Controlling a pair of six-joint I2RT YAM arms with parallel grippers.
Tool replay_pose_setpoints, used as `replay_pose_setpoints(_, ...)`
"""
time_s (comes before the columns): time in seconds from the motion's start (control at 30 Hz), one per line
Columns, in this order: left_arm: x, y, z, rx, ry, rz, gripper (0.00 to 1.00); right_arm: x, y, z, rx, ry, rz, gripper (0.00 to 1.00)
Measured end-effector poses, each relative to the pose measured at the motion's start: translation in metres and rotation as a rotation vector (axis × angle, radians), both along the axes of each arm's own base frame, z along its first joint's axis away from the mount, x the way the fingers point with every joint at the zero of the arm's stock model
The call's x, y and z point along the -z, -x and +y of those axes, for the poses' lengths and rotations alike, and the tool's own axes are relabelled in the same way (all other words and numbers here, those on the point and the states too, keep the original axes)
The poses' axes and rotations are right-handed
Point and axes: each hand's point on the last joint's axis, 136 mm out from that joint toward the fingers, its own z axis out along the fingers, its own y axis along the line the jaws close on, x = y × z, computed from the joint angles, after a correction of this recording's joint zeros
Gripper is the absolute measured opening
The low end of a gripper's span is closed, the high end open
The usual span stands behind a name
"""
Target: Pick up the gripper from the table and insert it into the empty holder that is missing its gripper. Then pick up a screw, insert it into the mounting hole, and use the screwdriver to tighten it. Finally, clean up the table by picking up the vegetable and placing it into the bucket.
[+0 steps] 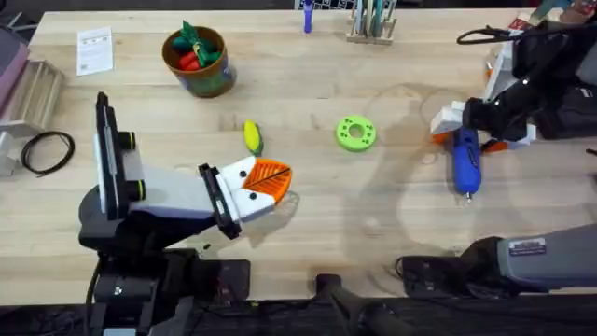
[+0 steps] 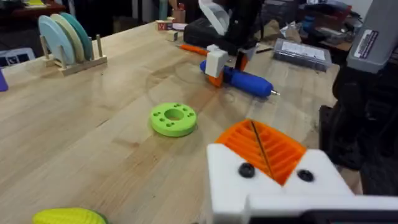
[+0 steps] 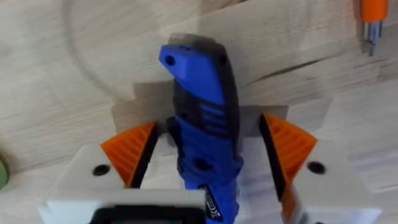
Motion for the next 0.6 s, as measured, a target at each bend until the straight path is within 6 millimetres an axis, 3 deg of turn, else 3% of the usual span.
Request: replay_pose_setpoints(0.6, 0.0001, 0.0025, -0.0011, 0.016, 0.002, 0.003, 0.01, 0.0, -0.0086, -0.0017, -0.002, 0.014, -0.037, 0.974)
